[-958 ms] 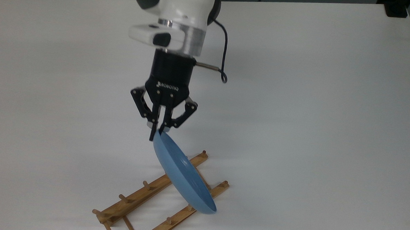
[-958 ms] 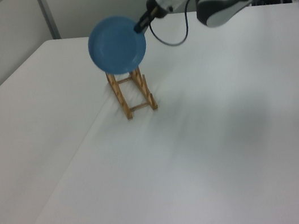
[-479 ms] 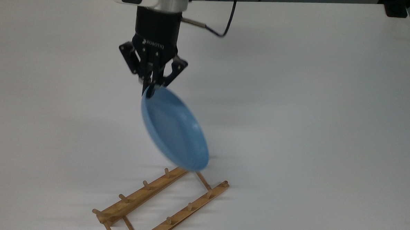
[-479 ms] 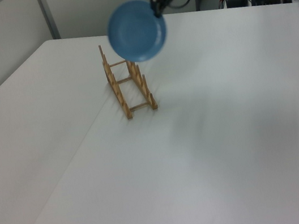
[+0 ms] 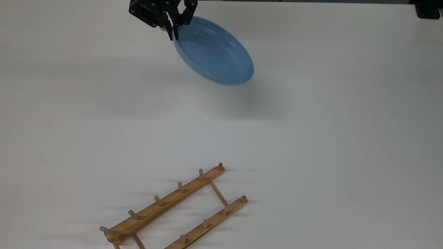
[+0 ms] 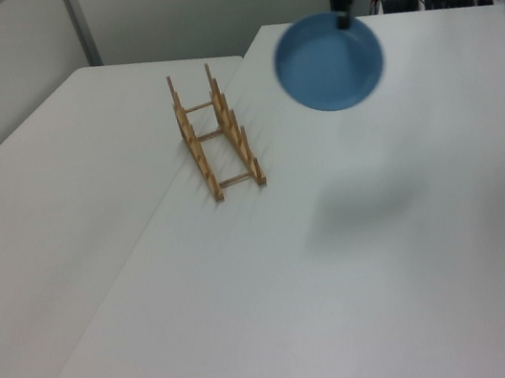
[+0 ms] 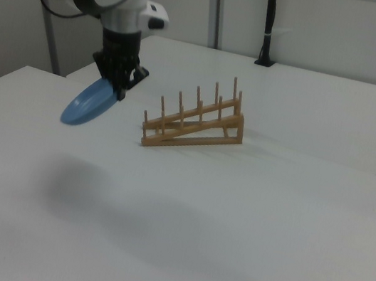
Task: Pick plate from plate rack
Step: 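Lift the blue plate up and out of the wooden rack, then carry the plate away from the rack and lower it flat onto the table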
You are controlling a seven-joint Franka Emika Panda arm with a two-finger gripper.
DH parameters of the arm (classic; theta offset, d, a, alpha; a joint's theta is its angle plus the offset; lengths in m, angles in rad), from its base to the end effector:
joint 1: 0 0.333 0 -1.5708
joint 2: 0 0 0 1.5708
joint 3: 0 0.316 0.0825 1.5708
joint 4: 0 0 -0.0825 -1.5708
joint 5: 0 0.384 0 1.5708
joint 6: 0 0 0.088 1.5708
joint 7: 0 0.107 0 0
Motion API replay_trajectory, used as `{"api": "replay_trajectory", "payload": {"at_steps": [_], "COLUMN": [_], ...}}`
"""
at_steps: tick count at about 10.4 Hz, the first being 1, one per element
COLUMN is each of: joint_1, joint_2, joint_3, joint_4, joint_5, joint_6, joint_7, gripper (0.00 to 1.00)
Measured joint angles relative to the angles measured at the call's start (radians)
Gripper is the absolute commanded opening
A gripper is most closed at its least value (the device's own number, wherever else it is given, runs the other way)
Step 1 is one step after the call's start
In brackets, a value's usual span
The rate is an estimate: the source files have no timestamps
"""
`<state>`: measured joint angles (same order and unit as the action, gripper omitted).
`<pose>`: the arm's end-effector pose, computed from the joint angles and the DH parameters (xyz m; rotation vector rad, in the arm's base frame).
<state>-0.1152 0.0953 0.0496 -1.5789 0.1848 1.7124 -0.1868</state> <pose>0.5946 -0.0231 0.5803 -2.9548 -0.1453 -0.0913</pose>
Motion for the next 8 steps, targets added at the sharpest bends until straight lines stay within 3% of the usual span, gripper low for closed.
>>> {"api": "replay_trajectory", "payload": {"at_steps": [2,4,8], "joint_1": [-0.055,-0.074,-0.073], "joint_2": [0.006,0.021,0.064], "joint_3": [0.0,0.0,0.004], "joint_4": [-0.081,-0.18,-0.299], "joint_5": [0.074,0.101,0.102], "joint_6": [-0.04,-0.04,0.051], "joint_7": [-0.209,-0.358,-0.42], "gripper": [0.0,0.0,0.0]}}
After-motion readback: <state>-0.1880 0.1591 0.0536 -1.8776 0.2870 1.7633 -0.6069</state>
